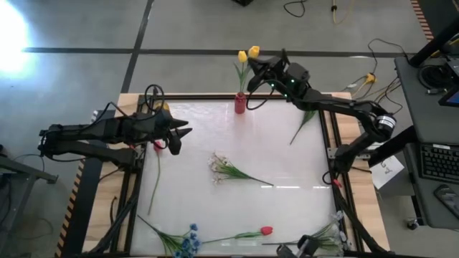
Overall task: Sort flowers into vase by color
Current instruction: Put the yellow flower into the red vase
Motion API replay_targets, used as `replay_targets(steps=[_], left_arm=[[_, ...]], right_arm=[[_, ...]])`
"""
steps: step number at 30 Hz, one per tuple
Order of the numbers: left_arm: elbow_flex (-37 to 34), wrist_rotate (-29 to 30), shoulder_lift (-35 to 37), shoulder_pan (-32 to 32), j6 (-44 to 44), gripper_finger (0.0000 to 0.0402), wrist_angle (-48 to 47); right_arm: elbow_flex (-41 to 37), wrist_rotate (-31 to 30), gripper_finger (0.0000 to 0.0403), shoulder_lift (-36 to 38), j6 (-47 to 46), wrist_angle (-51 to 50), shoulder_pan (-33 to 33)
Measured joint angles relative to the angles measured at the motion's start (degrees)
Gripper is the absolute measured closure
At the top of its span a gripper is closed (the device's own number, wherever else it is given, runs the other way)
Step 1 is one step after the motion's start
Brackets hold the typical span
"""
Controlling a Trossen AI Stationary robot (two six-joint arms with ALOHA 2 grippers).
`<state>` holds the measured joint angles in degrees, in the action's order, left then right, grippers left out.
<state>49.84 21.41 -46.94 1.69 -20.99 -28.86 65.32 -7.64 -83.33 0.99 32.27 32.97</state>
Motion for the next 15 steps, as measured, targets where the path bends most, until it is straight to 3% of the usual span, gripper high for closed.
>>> replay_targets(steps=[7,15], left_arm=[[-0.07,-0.02,0.51,0.00,-0.14,0.0261,-2.57],[0.00,-0.02,0.89,0.00,-0.15,0.0261,-2.56]], right_arm=[[0.02,0.26,0.0379,-1.16,-3.89,-4.89,-0.11],[1.14,7.79,0.0273,-0.12,-8.17,-23.44,-0.24]])
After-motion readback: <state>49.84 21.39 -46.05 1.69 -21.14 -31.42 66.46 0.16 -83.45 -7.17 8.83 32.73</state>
